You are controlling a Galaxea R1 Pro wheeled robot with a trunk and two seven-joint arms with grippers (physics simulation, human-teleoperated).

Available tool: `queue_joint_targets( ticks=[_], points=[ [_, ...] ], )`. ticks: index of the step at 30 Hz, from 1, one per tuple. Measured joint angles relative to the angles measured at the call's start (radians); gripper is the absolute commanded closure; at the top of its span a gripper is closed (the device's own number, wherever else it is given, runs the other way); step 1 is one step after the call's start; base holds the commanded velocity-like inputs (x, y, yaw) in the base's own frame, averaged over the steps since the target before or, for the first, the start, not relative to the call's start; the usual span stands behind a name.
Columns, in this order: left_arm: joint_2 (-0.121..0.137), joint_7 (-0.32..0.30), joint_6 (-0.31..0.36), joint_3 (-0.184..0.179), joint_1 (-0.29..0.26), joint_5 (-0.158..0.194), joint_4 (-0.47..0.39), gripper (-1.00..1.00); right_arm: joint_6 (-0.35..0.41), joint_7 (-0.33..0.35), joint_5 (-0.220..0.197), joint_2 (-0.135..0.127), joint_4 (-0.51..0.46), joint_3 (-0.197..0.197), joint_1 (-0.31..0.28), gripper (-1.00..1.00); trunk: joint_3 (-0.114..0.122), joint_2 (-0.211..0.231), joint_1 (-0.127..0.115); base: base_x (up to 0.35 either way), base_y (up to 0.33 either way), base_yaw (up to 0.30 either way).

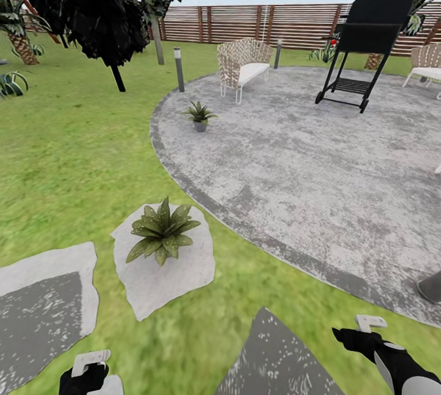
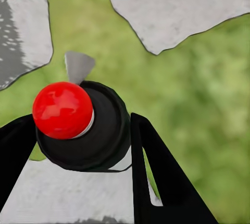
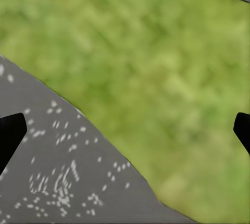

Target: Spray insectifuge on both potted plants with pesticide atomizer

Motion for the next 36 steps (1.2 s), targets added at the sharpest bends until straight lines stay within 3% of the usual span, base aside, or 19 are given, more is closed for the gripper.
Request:
queue_joint_targets(
  ticks=[4, 6, 10, 23, 28, 36],
  points=[
    [0.002, 0.000, -0.001, -0.001, 0.000, 0.007, -0.021, 1.00, 0.000, -0.001, 0.000, 0.000, 0.001, 0.000, 0.000, -1.00, -0.006, -0.028, 0.015, 0.000, 0.000, 0.000],
    [0.001, -0.001, -0.001, -0.002, -0.002, 0.012, -0.079, 1.00, 0.000, -0.001, 0.000, 0.000, 0.020, 0.000, 0.000, -1.00, -0.009, -0.042, 0.023, 0.000, 0.000, 0.000],
    [0.000, -0.004, -0.003, -0.004, -0.011, 0.008, -0.120, 1.00, 0.000, 0.000, 0.000, 0.000, 0.031, 0.000, 0.000, -1.00, -0.003, -0.042, 0.023, 0.000, 0.000, 0.000],
    [0.000, -0.005, -0.005, -0.007, -0.063, 0.007, -0.130, 1.00, 0.000, 0.000, -0.001, 0.000, 0.032, 0.000, 0.000, -1.00, 0.004, -0.042, 0.023, 0.000, 0.000, 0.000],
    [-0.001, -0.006, -0.005, -0.007, -0.089, 0.009, -0.194, 1.00, 0.000, 0.000, -0.002, 0.000, 0.032, 0.000, 0.000, -1.00, 0.004, -0.042, 0.023, 0.000, 0.000, 0.000],
    [-0.001, -0.032, -0.005, -0.009, -0.096, 0.007, -0.209, 1.00, 0.000, 0.000, -0.001, 0.001, 0.038, 0.001, 0.000, -1.00, 0.004, -0.042, 0.023, 0.000, 0.000, 0.000]
  ],
)
